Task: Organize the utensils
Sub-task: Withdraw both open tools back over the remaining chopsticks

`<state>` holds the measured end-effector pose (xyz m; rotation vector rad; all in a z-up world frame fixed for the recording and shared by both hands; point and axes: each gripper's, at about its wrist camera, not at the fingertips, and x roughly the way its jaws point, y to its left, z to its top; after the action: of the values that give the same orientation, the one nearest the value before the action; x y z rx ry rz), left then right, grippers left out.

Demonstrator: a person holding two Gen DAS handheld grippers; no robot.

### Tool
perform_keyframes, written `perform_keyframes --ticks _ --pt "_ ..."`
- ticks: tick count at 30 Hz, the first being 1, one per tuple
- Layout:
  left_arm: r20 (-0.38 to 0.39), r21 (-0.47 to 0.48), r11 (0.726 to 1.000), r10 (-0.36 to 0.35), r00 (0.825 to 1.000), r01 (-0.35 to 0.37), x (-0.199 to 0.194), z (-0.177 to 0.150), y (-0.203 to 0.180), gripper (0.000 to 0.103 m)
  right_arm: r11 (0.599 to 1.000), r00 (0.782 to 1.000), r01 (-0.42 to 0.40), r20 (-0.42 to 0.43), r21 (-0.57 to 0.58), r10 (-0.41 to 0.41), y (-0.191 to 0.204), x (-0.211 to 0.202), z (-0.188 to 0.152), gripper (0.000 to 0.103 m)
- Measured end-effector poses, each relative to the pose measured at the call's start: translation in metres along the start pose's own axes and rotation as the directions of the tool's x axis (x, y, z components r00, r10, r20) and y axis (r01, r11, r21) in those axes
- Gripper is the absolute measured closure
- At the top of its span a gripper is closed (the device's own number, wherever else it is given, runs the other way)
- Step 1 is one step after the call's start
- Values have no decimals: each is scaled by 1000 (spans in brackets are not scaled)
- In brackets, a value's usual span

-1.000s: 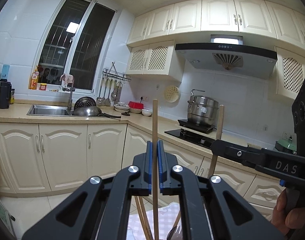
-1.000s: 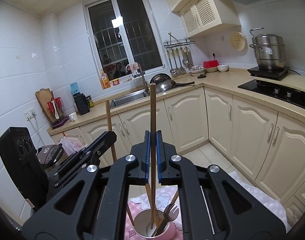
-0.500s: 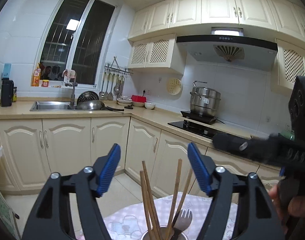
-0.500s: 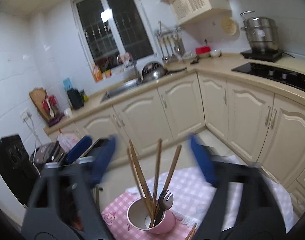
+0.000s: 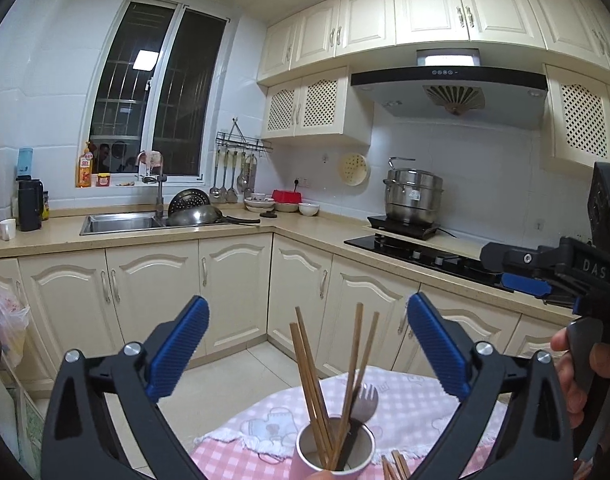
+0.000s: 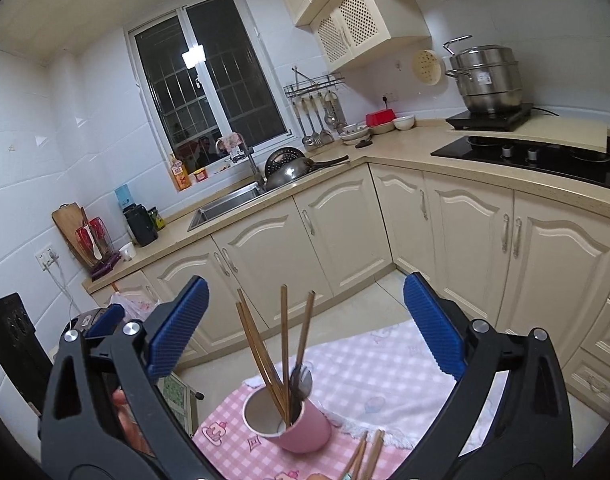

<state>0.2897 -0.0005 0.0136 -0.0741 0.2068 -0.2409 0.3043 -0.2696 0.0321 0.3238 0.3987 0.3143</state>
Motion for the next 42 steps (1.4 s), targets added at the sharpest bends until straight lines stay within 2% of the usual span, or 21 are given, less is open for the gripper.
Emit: perform_keyframes --ticks 6,15,28,36,39,42 --pt "-26 22 1000 13 1000 -12 -17 -5 -8 5 999 1000 23 -16 28 -22 -16 -17 -8 6" --pt "-71 23 1000 -5 997 7 -33 -17 -16 5 996 997 61 -49 67 -57 -38 -37 -27 6" --pt "-146 33 999 -38 989 44 -38 -44 -27 5 991 982 101 -167 86 -86 -58 -43 -68 6" --pt "-238 65 996 -46 970 64 -30 -72 -37 5 986 962 132 -252 103 -103 -70 -39 -98 6" --pt "-288 81 994 -42 957 68 -24 -88 -40 5 987 951 136 -289 86 -106 -69 -35 -111 6" --pt "-346 94 993 -36 938 73 -16 -104 -43 5 987 932 146 -345 67 -114 -71 -29 -129 6"
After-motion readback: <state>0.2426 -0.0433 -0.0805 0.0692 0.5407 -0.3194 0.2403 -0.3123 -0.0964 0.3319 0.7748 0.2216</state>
